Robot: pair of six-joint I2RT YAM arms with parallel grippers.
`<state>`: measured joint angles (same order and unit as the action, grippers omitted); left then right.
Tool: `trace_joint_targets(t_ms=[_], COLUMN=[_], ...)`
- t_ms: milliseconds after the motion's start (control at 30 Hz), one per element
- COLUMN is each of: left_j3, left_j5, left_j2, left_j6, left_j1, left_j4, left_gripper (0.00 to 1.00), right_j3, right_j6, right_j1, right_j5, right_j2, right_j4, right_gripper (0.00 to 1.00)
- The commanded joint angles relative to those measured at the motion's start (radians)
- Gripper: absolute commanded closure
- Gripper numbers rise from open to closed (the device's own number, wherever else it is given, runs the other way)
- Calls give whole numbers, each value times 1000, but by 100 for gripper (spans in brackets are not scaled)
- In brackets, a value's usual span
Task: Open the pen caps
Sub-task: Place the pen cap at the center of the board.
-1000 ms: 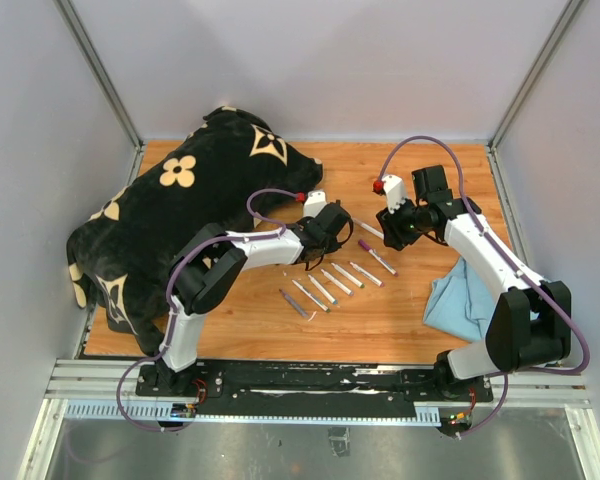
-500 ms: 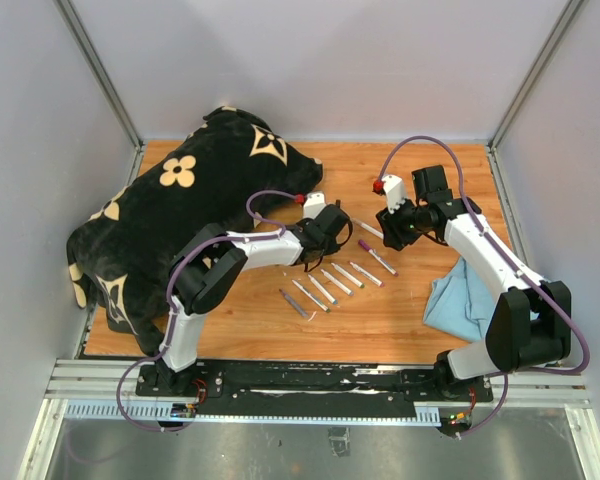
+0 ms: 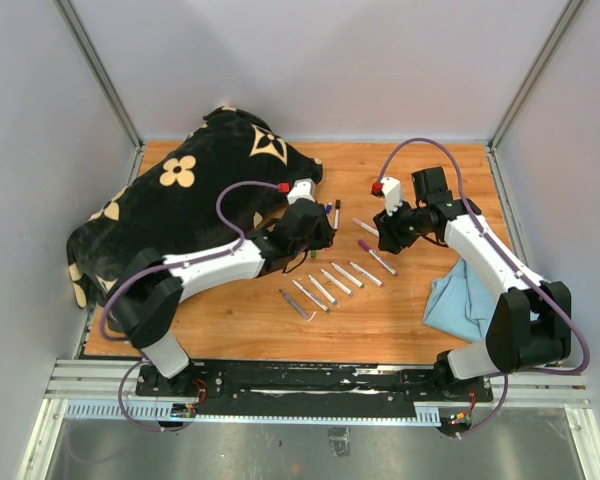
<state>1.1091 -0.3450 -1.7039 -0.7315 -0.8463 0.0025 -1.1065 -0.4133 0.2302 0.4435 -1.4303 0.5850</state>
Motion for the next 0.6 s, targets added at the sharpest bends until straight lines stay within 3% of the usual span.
trace_joint_targets(t_ms=[0, 100, 333, 567], left_j3=[-155, -323, -677, -860], left_j5=[213, 314, 286, 245], left_j2=[179, 334, 670, 813], left_j6=[218, 282, 302, 275], left_j1=[-7, -6, -5, -5], left_j4=[193, 320, 554, 631], left_gripper=[58, 52, 19, 3], right_j3=[5, 8, 17, 20], right_j6=[-50, -68, -90, -99], right_j1=[-19, -18, -18, -18], right_j5=[86, 124, 150, 140], right_j2=[30, 51, 75, 70], right_j4=[44, 50, 50, 55], right_gripper=[51, 50, 47, 47])
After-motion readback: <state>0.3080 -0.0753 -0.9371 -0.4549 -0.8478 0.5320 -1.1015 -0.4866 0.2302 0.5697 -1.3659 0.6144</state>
